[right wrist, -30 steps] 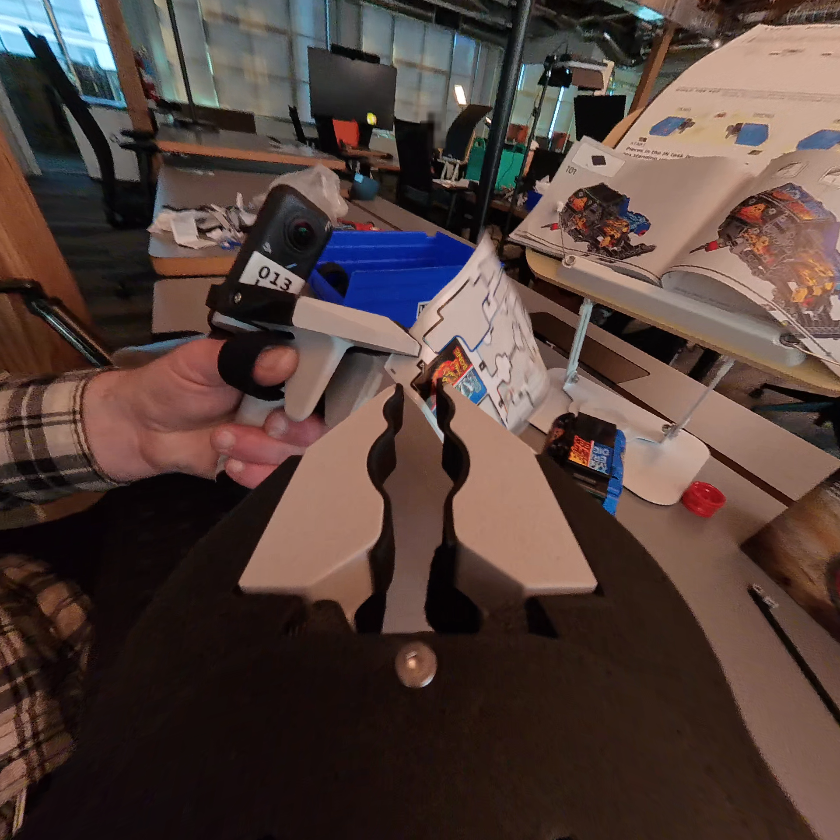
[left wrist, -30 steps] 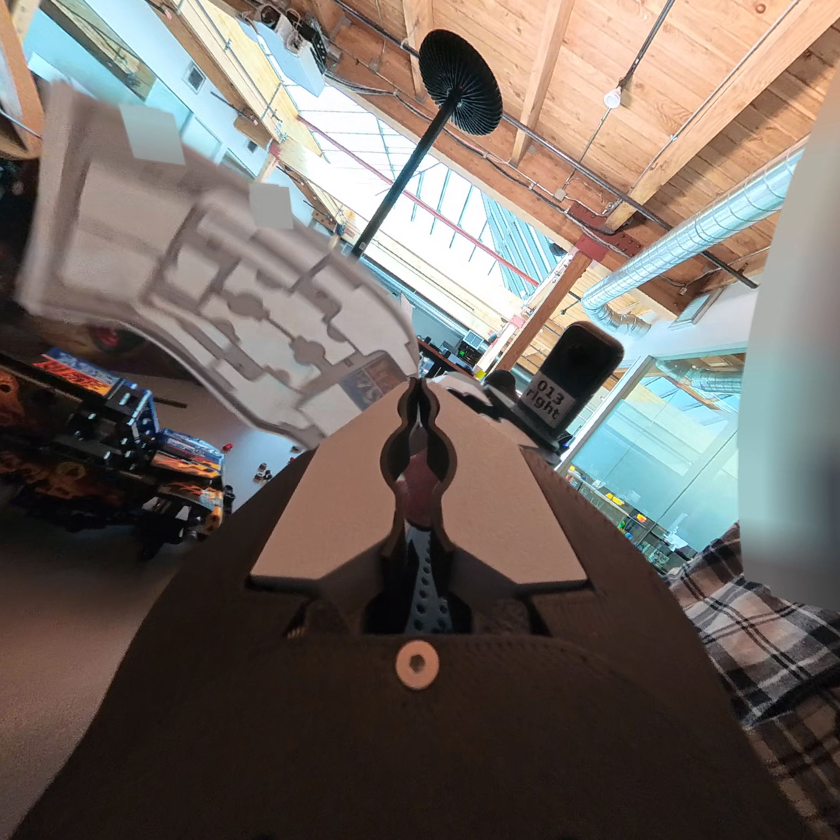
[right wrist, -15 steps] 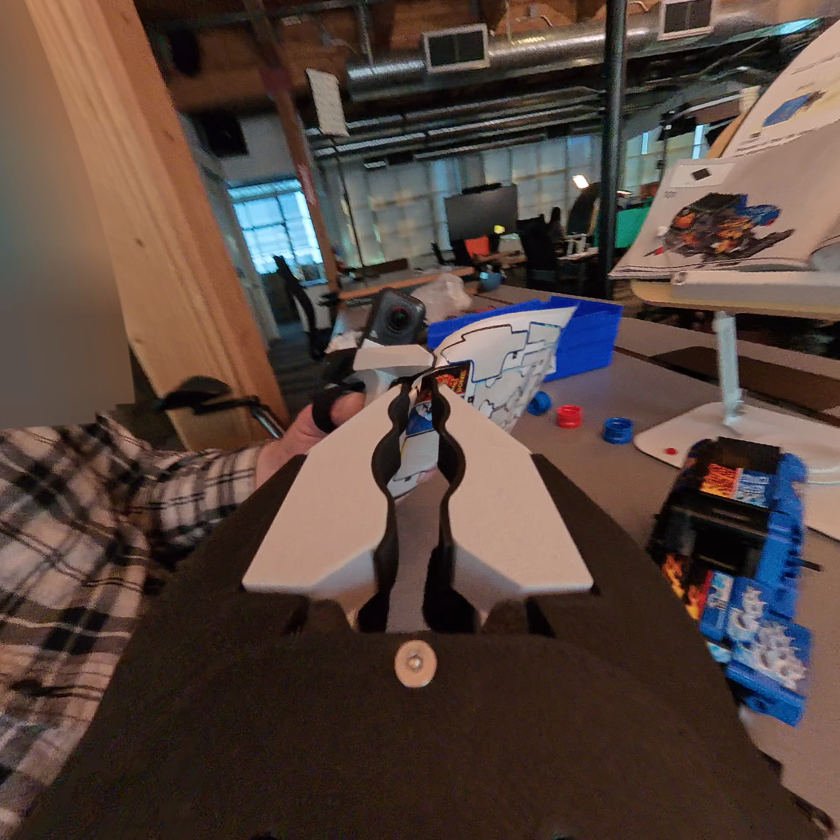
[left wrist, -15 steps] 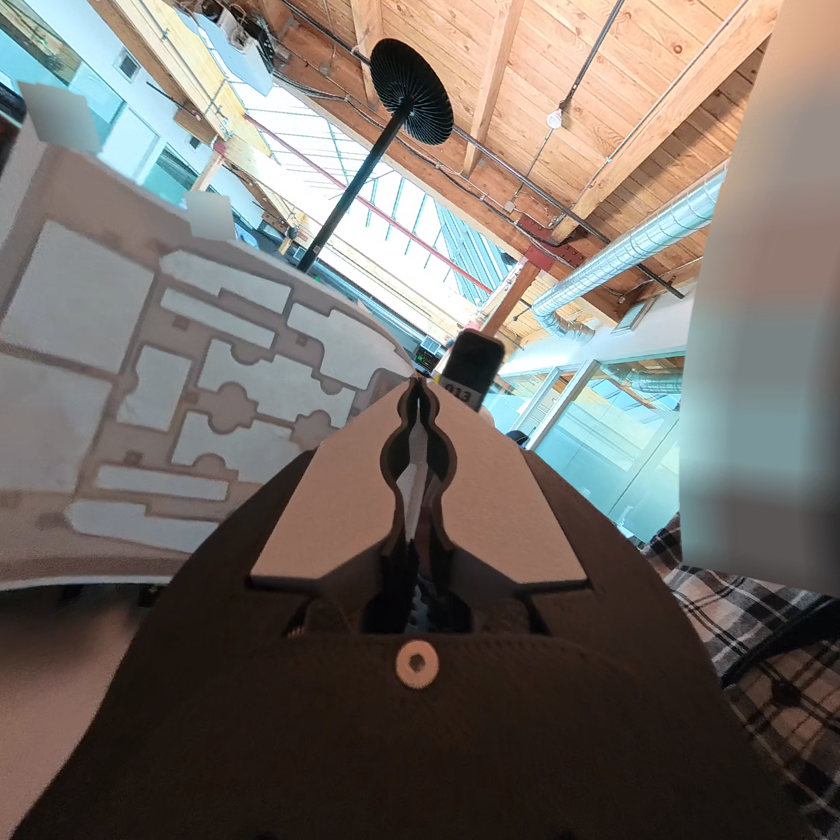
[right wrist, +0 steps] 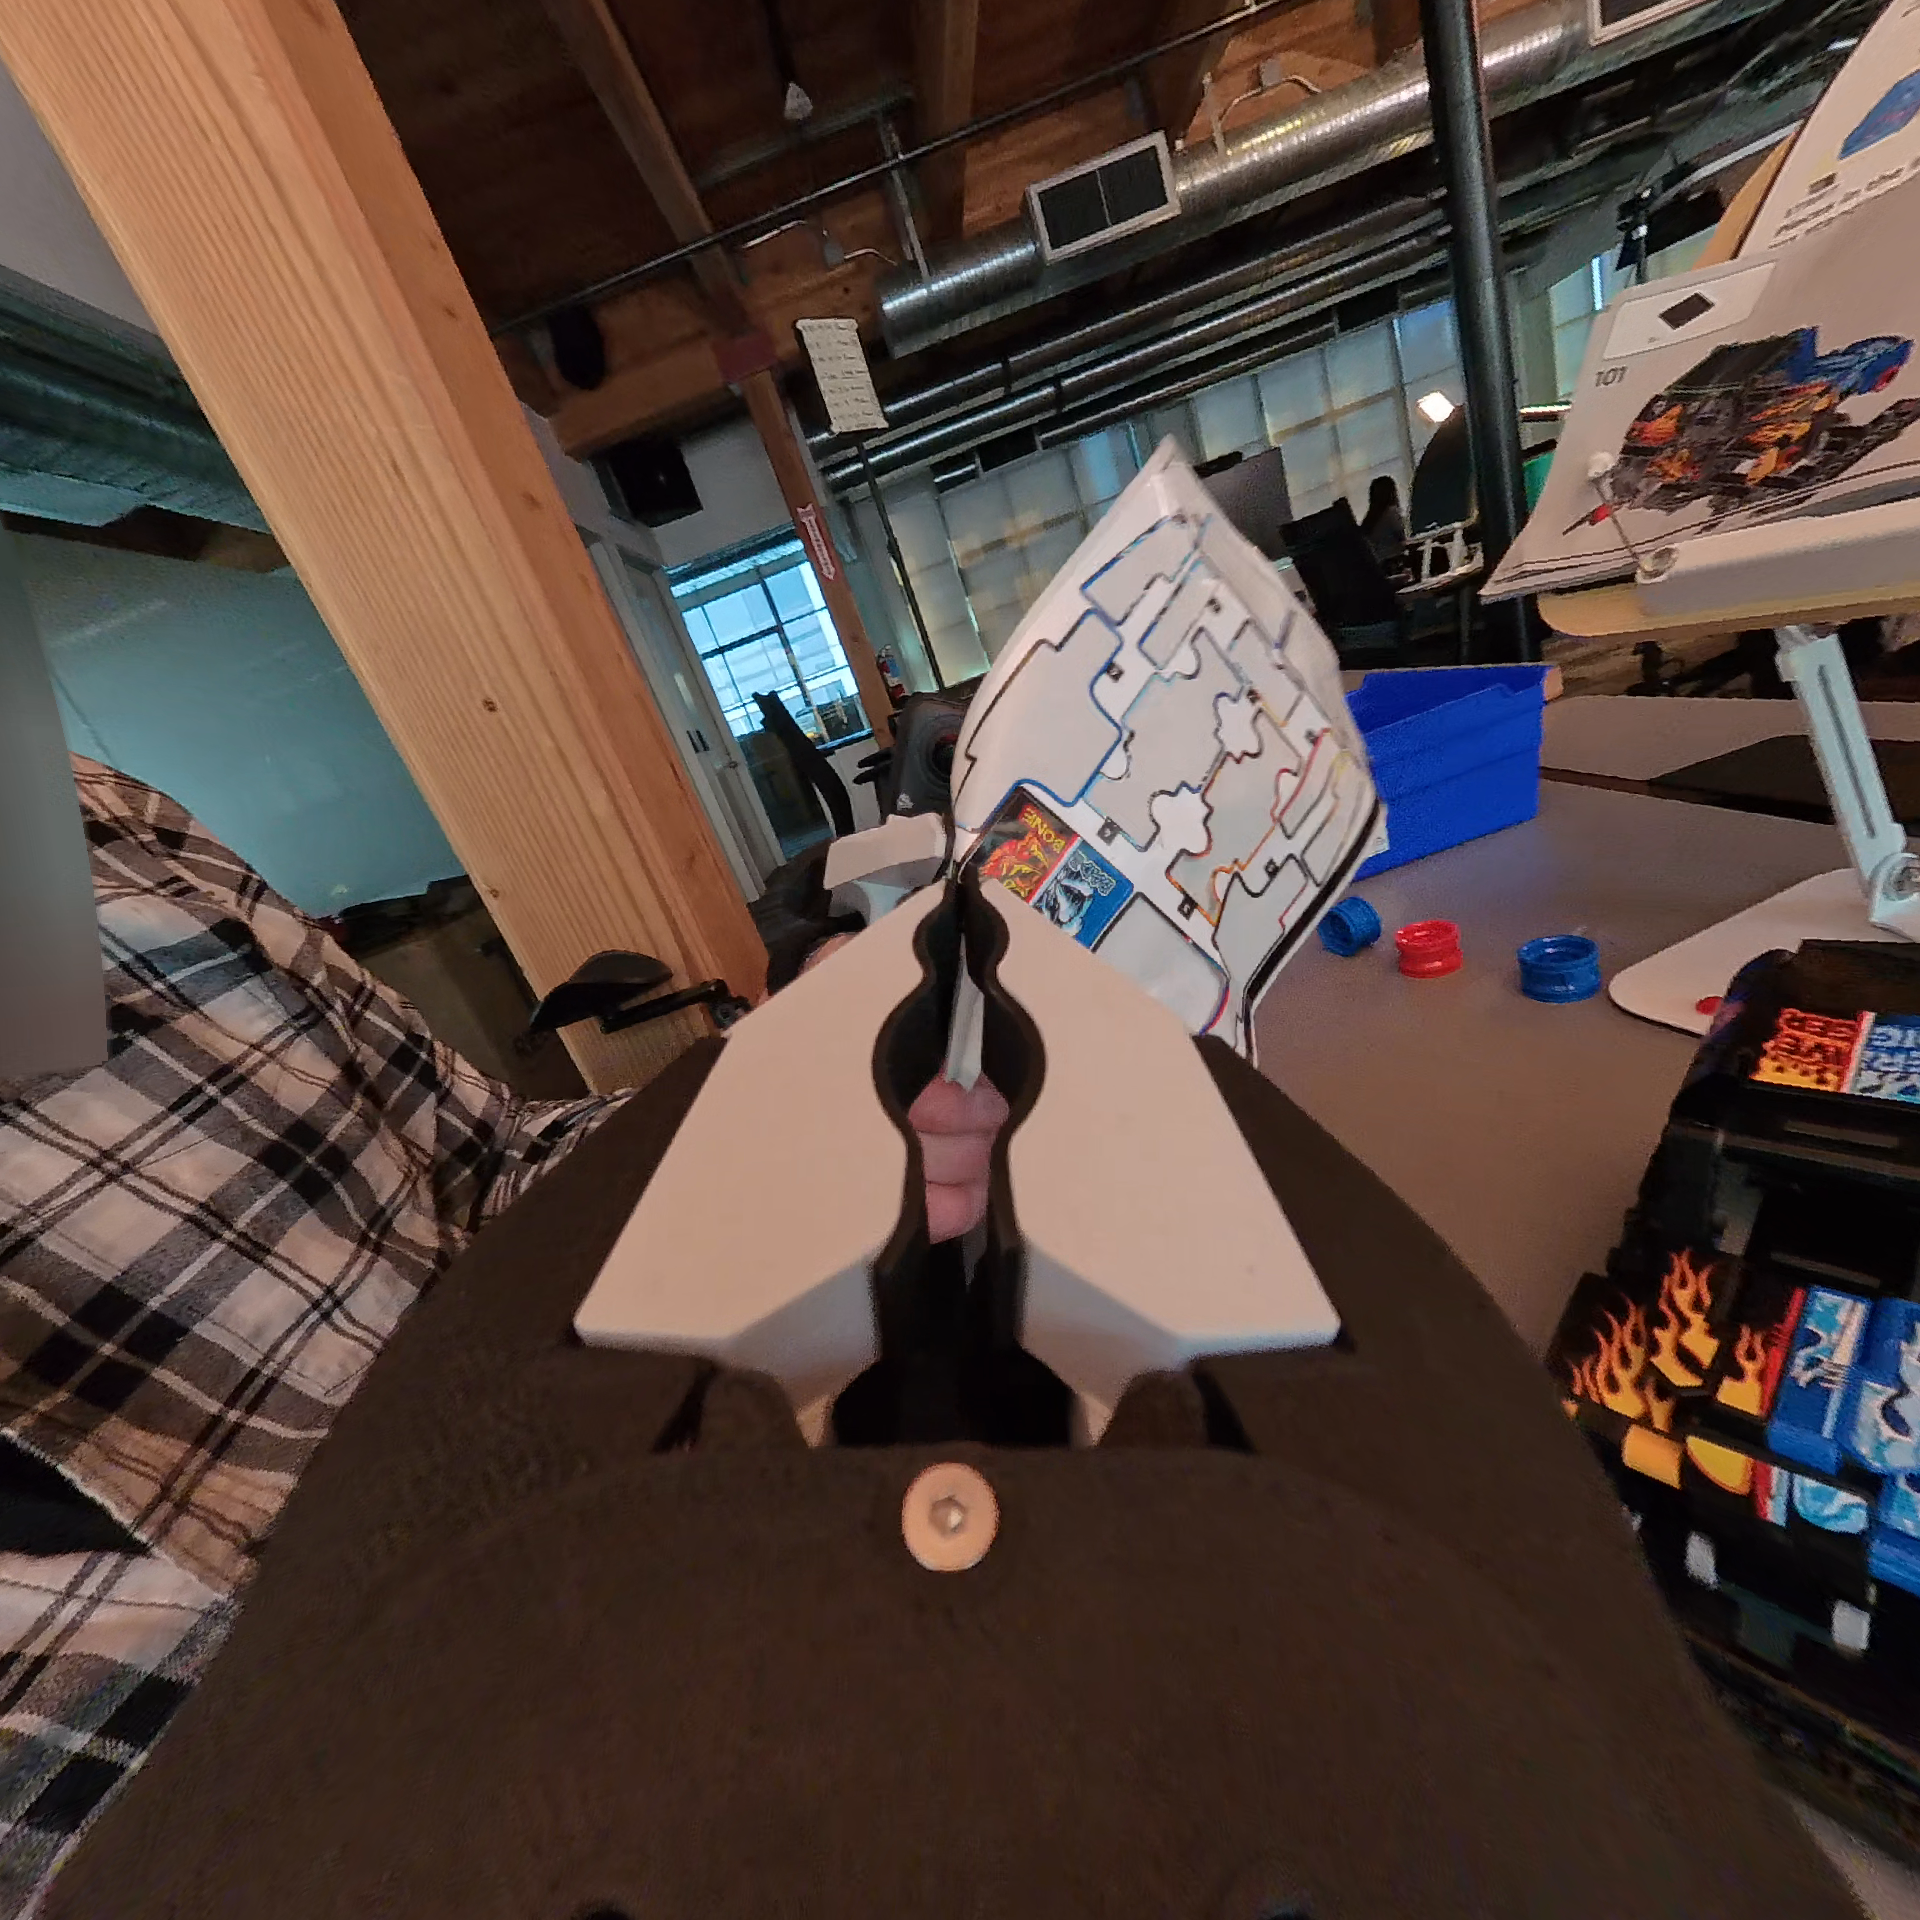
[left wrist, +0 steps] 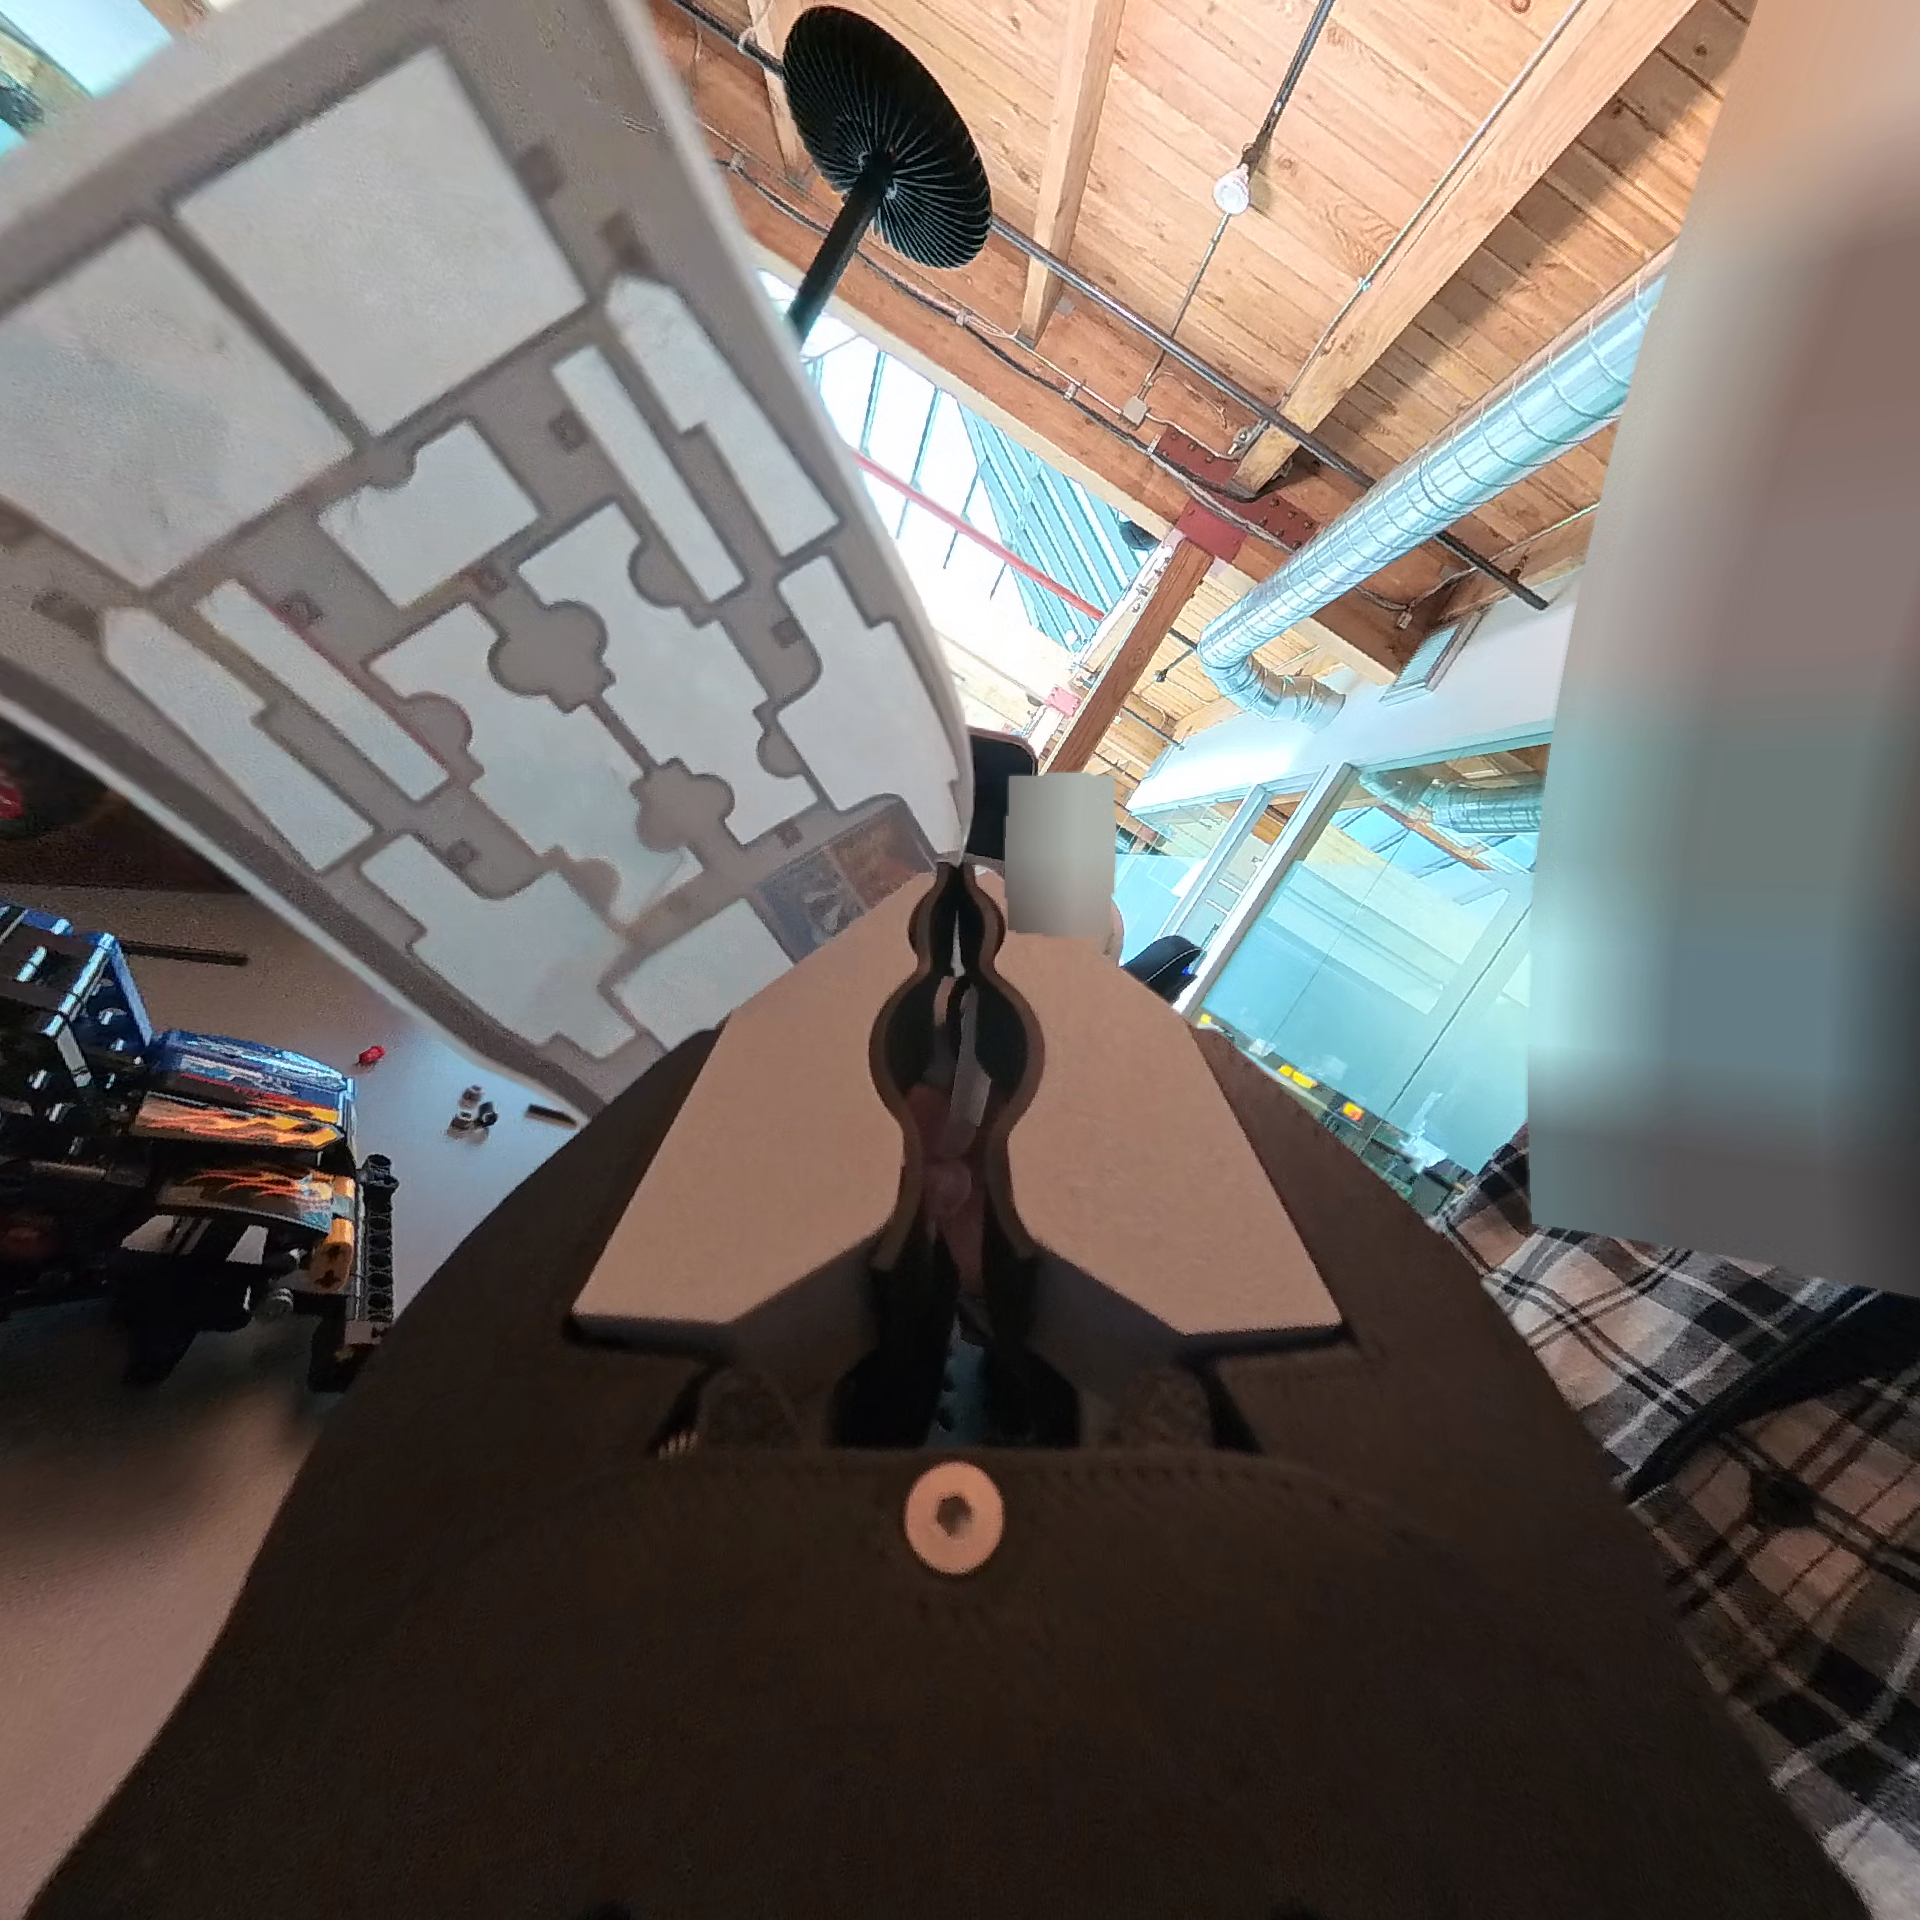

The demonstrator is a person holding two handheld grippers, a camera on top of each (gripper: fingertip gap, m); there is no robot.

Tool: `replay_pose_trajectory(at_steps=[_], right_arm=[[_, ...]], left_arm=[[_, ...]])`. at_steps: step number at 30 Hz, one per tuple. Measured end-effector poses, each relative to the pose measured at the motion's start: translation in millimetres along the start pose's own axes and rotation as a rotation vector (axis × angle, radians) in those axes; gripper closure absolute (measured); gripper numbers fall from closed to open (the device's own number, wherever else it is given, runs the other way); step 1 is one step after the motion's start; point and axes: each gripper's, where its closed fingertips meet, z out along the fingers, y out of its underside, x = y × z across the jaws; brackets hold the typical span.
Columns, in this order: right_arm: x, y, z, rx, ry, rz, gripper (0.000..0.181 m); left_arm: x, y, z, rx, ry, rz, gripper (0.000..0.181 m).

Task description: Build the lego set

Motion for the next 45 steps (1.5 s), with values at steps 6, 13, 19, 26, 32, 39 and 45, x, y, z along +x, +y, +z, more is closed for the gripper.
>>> replay_pose_trajectory(at_steps=[6, 13, 19, 26, 32, 39, 45], right_arm=[[8.5, -4.7, -4.9, 0.021, 0.048, 0.023, 0.181], [21.0, -13.5, -14.3, 0.056, 0.091, 0.04, 0.181], [29.2, -24.4, -24.8, 0.094, 0.13, 0.01, 0.181], [27.4, -12.0, -19.6, -0.103, 0.378, -0.51, 0.181], [1.8, 10.7, 3.7, -0.338, 0.495, -1.163, 0.181], [-7.3, 24.0, 13.4, -0.435, 0.52, -1.436, 0.181], [-6.3, 29.3, 13.8, -0.454, 0.534, -1.482, 0.181]], left_arm=[[-3.2, 1.4, -3.2, -0.022, -0.042, 0.047, 0.181], [-13.8, -0.9, -16.3, -0.047, -0.104, 0.052, 0.181], [-41.3, 7.0, -40.6, -0.13, -0.241, 0.002, 0.181], [-89.1, -5.8, -100.3, -0.216, -0.719, 0.194, 0.11], [-20.3, -3.0, -33.9, -0.177, -0.284, -0.004, 0.147], [-11.7, 9.9, -12.7, -0.169, -0.138, -0.154, 0.177], [-16.1, 3.2, -13.4, -0.13, -0.188, -0.094, 0.181]])
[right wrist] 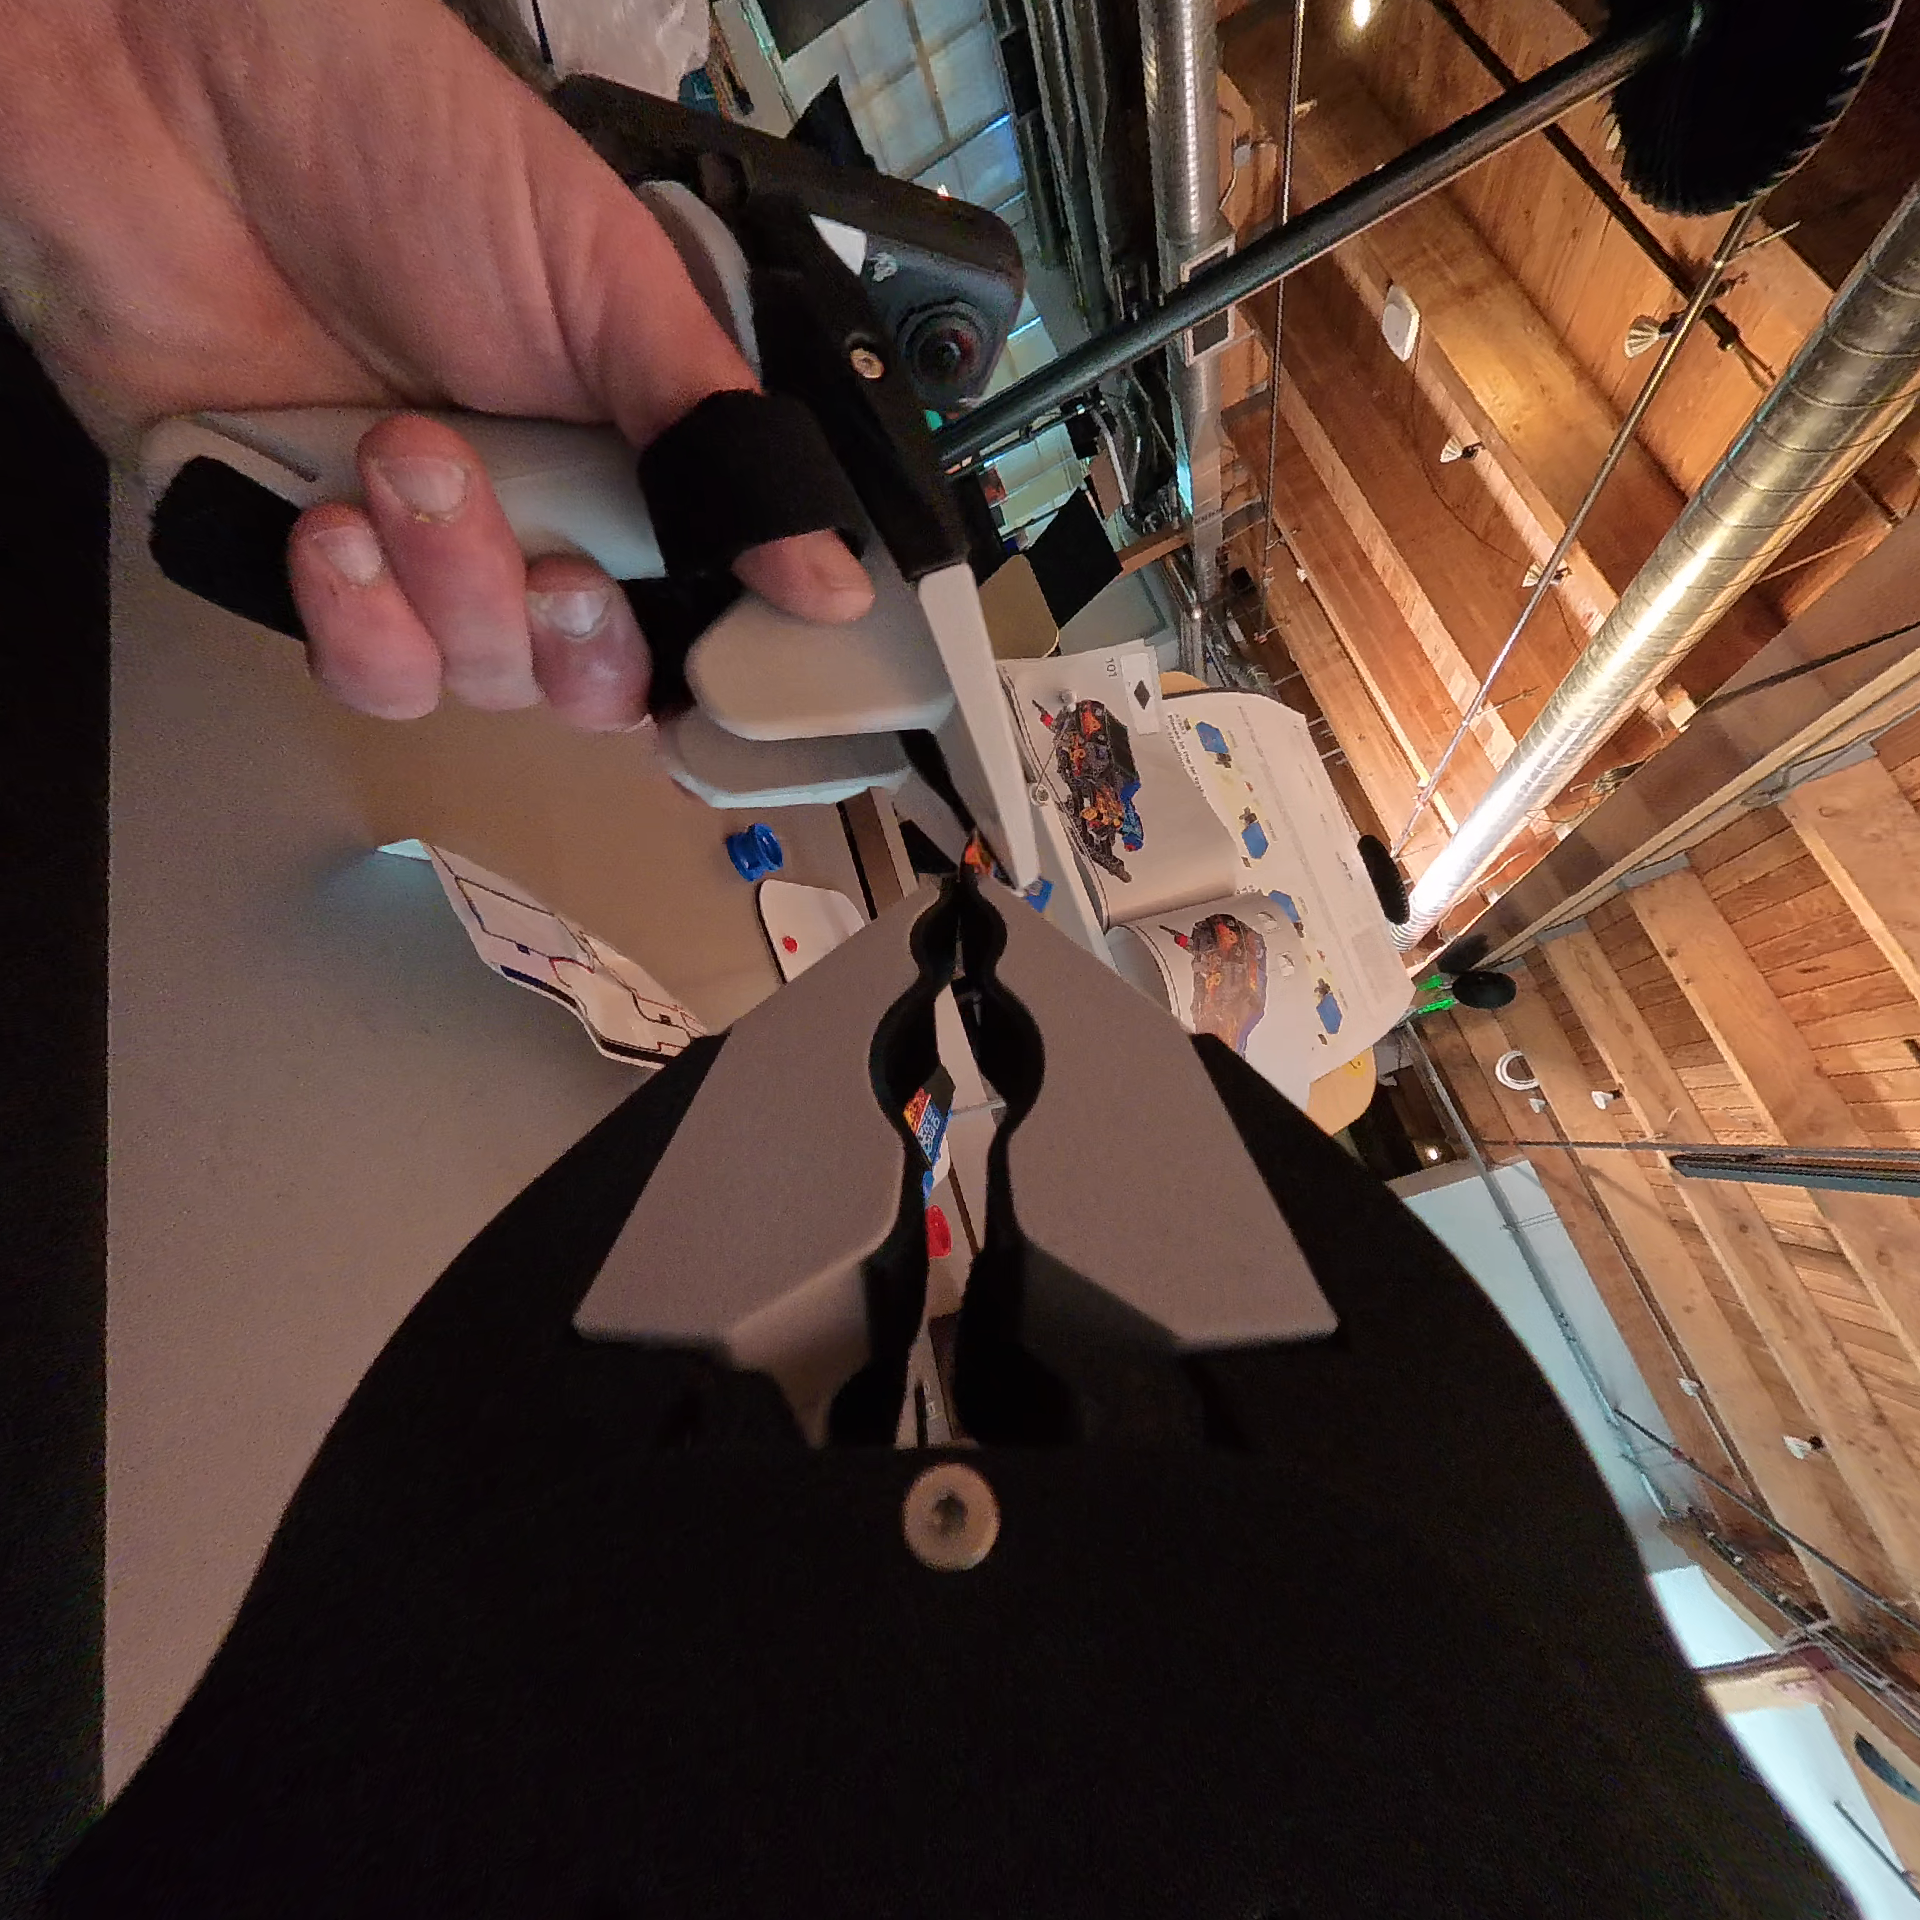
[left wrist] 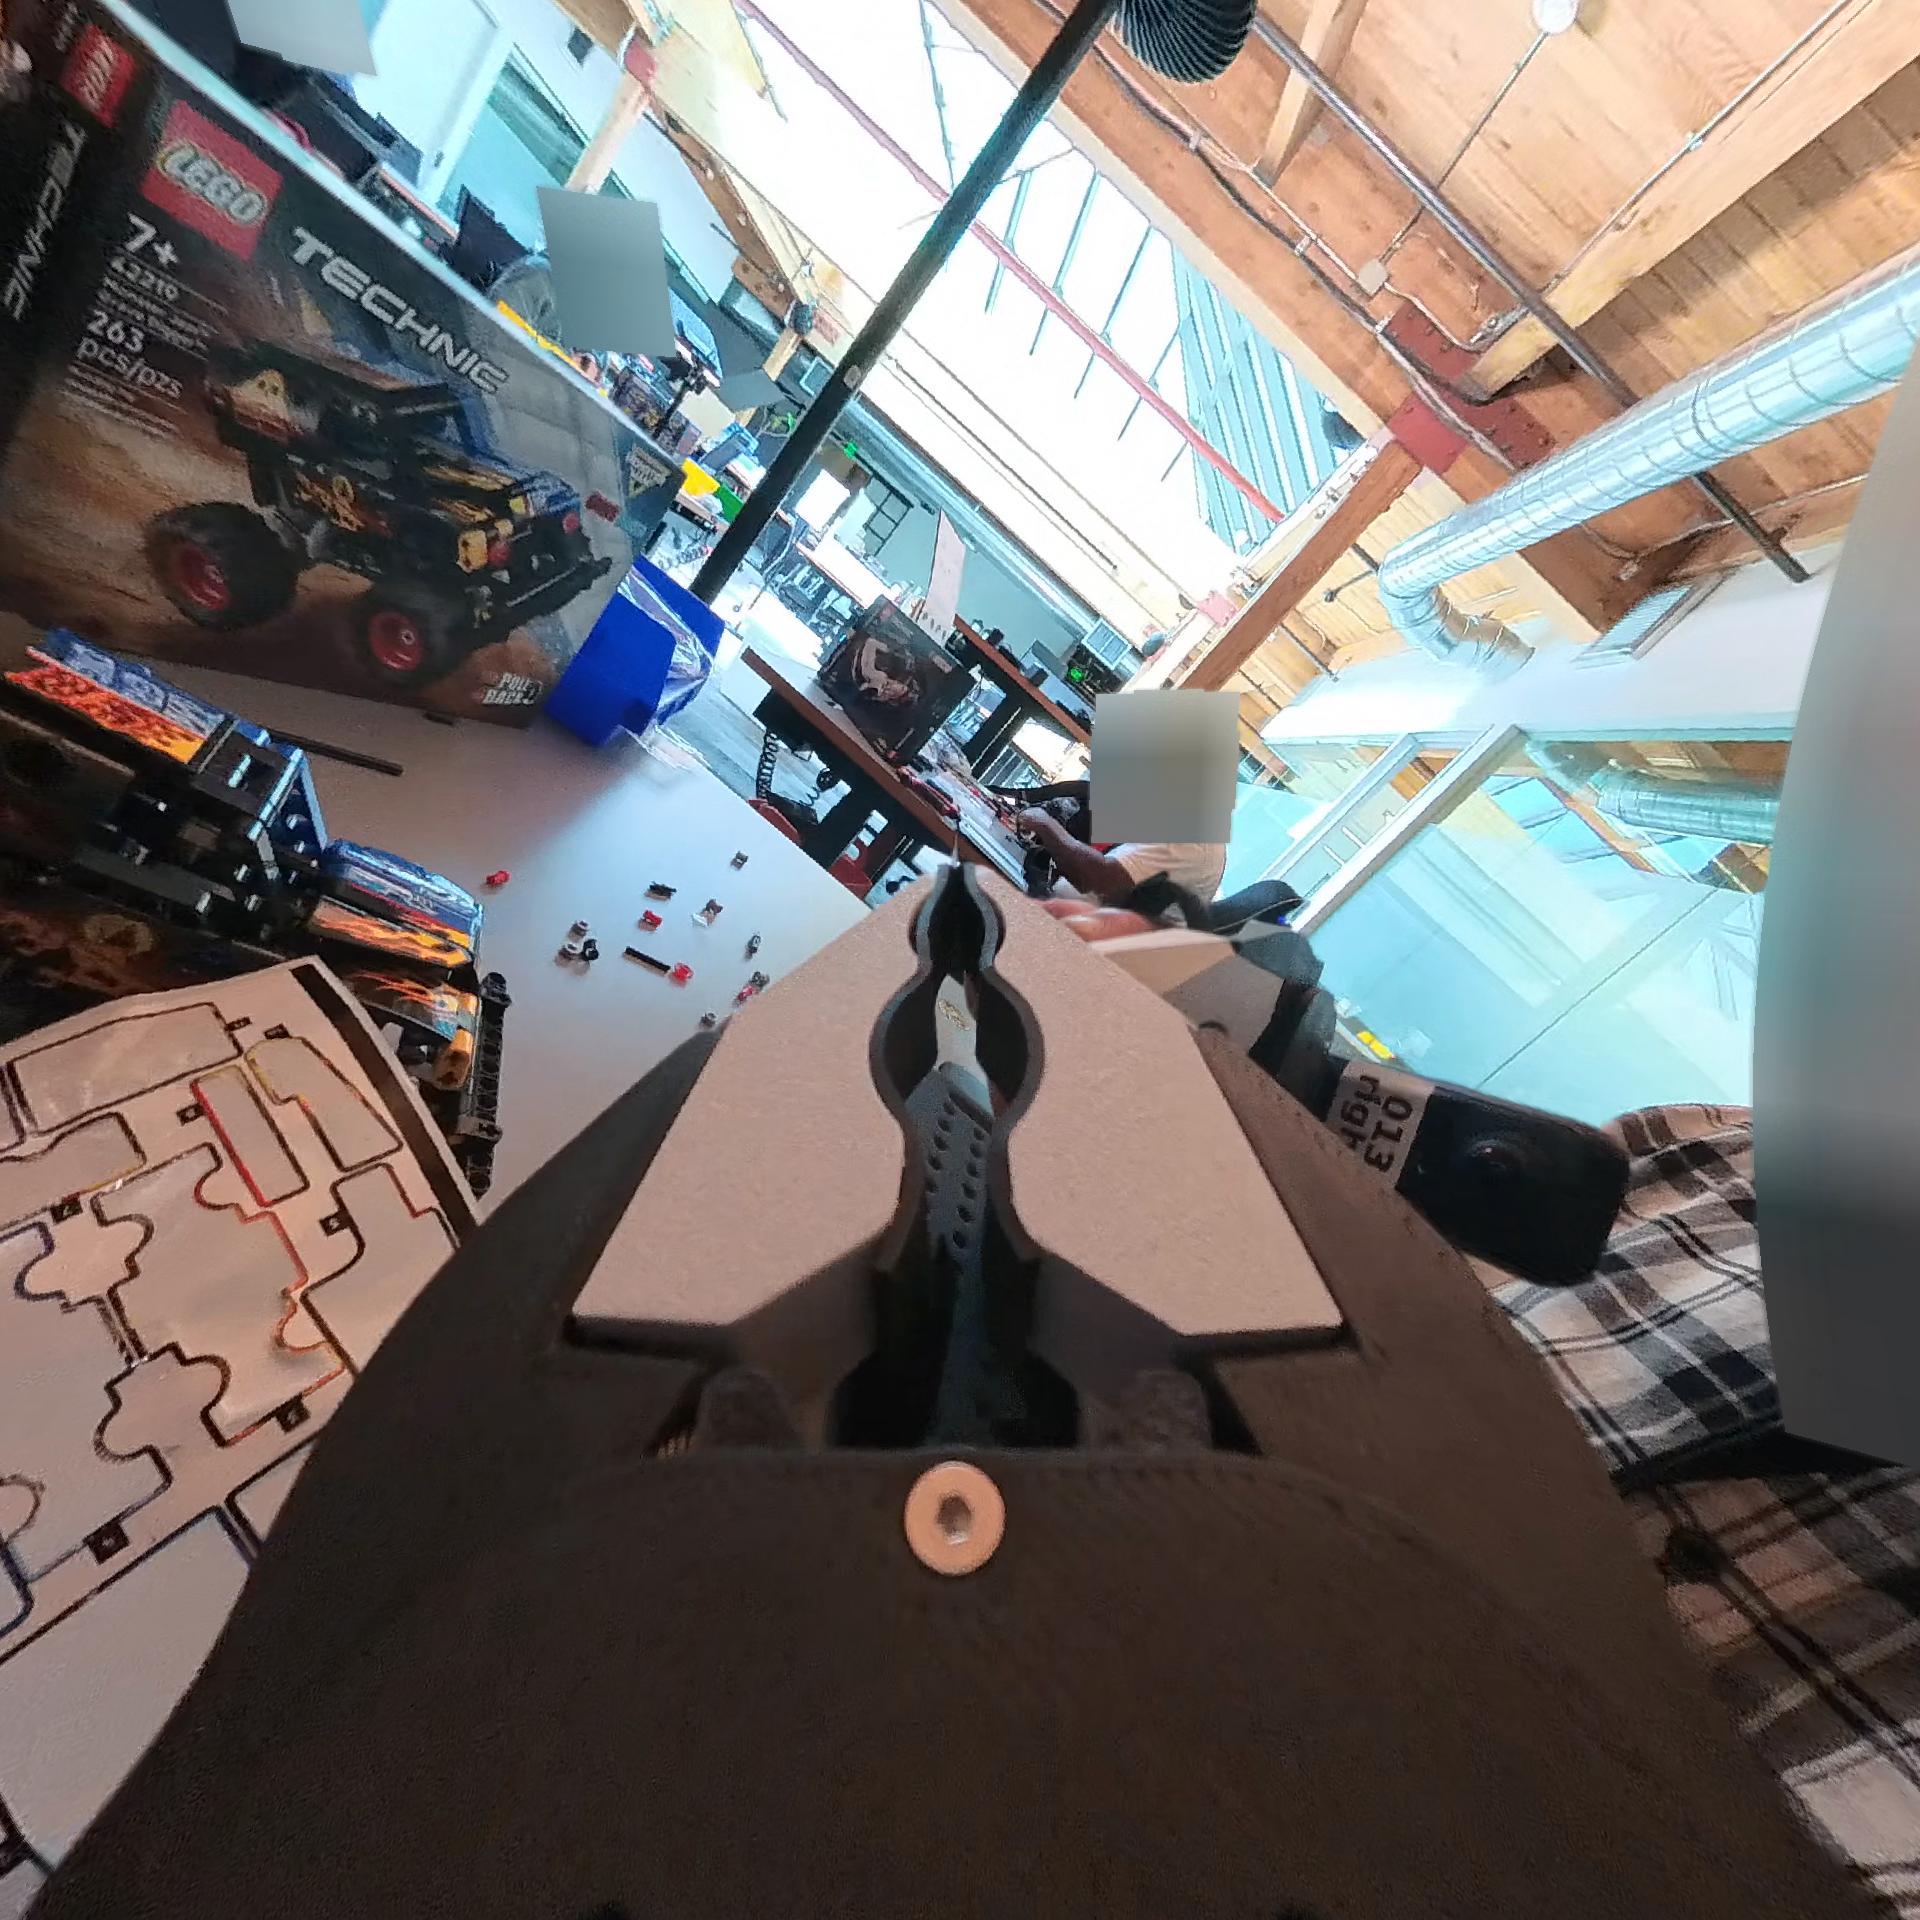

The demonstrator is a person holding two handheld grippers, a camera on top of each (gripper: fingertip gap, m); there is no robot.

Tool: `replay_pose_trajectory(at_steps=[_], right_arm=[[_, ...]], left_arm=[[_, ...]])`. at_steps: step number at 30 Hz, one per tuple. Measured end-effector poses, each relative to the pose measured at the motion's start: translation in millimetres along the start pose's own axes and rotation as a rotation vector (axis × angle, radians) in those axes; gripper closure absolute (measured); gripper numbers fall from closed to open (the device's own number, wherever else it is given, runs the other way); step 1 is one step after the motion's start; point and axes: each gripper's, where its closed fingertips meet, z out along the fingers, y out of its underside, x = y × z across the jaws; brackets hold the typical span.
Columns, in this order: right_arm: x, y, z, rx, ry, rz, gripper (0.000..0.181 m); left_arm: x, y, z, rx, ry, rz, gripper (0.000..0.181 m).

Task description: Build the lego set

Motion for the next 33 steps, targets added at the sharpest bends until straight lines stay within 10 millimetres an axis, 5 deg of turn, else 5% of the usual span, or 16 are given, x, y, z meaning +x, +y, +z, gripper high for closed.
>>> replay_pose_trajectory(at_steps=[11, 18, 24, 33], right_arm=[[3.4, -4.2, -13.8, 0.022, 0.0, 0.095, 0.181], [27.9, 13.0, -17.2, 0.097, -0.121, 0.627, 0.17], [18.0, 3.2, -13.1, 0.246, -0.472, 1.157, 0.158], [17.1, -12.0, -10.8, 0.413, -0.572, 1.369, 0.181]], left_arm=[[3.7, -10.9, 0.3, 0.064, -0.012, 0.036, 0.181], [5.8, -11.3, 1.5, 0.055, 0.011, 0.025, 0.181], [17.8, -18.3, 2.7, 0.103, 0.083, 0.021, 0.181], [23.0, -21.0, 5.0, 0.138, 0.136, 0.015, 0.181]])
